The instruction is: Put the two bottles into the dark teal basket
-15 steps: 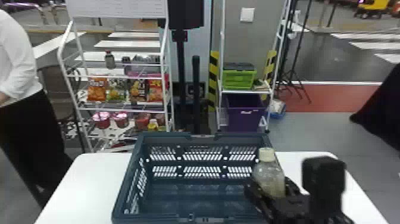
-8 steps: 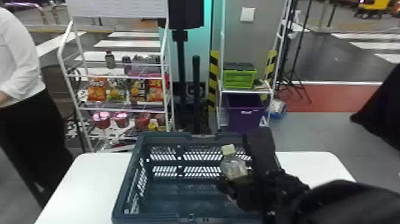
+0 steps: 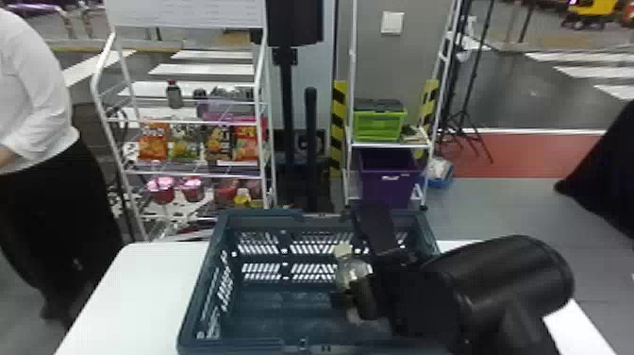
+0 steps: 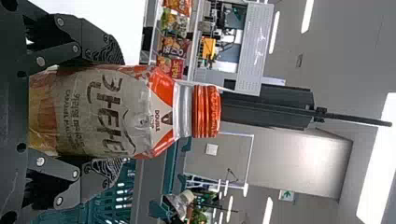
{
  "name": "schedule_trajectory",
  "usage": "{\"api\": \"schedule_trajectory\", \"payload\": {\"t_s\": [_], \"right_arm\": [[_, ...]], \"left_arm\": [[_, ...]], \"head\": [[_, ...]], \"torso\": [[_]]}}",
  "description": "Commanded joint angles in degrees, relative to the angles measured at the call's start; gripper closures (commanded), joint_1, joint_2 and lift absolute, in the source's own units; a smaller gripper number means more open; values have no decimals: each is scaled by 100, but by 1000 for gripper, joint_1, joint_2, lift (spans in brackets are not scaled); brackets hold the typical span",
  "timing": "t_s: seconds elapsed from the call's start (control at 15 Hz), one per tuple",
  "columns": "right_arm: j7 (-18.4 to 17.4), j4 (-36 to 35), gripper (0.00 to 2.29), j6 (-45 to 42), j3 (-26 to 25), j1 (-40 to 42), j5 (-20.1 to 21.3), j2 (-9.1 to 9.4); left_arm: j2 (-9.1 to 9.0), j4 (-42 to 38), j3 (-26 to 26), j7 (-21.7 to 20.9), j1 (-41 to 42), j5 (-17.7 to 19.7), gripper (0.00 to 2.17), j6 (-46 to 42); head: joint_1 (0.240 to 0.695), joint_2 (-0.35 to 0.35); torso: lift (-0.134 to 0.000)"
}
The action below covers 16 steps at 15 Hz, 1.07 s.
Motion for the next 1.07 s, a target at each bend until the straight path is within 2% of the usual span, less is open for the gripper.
{"api": "schedule_trajectory", "payload": {"t_s": [0.0, 0.07, 0.13, 0.2, 0.27, 0.33, 0.4, 0.6, 0.73, 0.93, 1.0], "right_arm": [[0, 417, 1639, 33, 22, -179, -39, 14], [0, 514, 1636, 50, 22, -223, -74, 14], [0, 567, 1409, 50, 22, -249, -126, 14], [0, 575, 947, 50, 22, -258, -153, 14], [0, 575, 383, 191, 22, -284, -170, 14], [0, 575, 66, 332, 13, -302, -170, 14], [0, 567, -1, 367, 13, -319, -197, 14], [35, 461, 19, 156, 13, -302, -320, 14], [105, 250, 33, -424, 31, -153, -311, 14], [185, -462, 33, -1655, 31, 533, -250, 0], [185, -734, 33, -2235, 31, 858, -206, -202]], "left_arm": [[-18, 38, 0, 0, -34, 10, 2142, 1], [-27, 38, 0, 9, -43, 10, 2142, 1], [-45, 47, 0, 9, -43, 10, 2142, 1], [-54, 47, 0, 9, -52, 10, 2142, 1], [-62, 38, 0, 9, -52, 10, 2142, 18], [-62, 38, 0, 9, -60, 10, 2142, 18], [-62, 38, 0, 18, -60, 10, 2142, 18], [-71, 38, 0, 35, -78, 10, 2142, 36], [-71, 29, 0, 35, -78, 10, 2145, 36], [-71, 29, 17, 35, -113, 54, 2142, 36], [-62, 12, 44, 27, -122, 54, 2142, 54]], "head": [[499, 0], [499, 0], [499, 0], [499, 0], [499, 0], [499, 0], [499, 0], [499, 0], [499, 0], [499, 0], [499, 0]], "torso": [[0], [0], [0], [0], [0], [0], [0], [0], [0], [0], [0]]}}
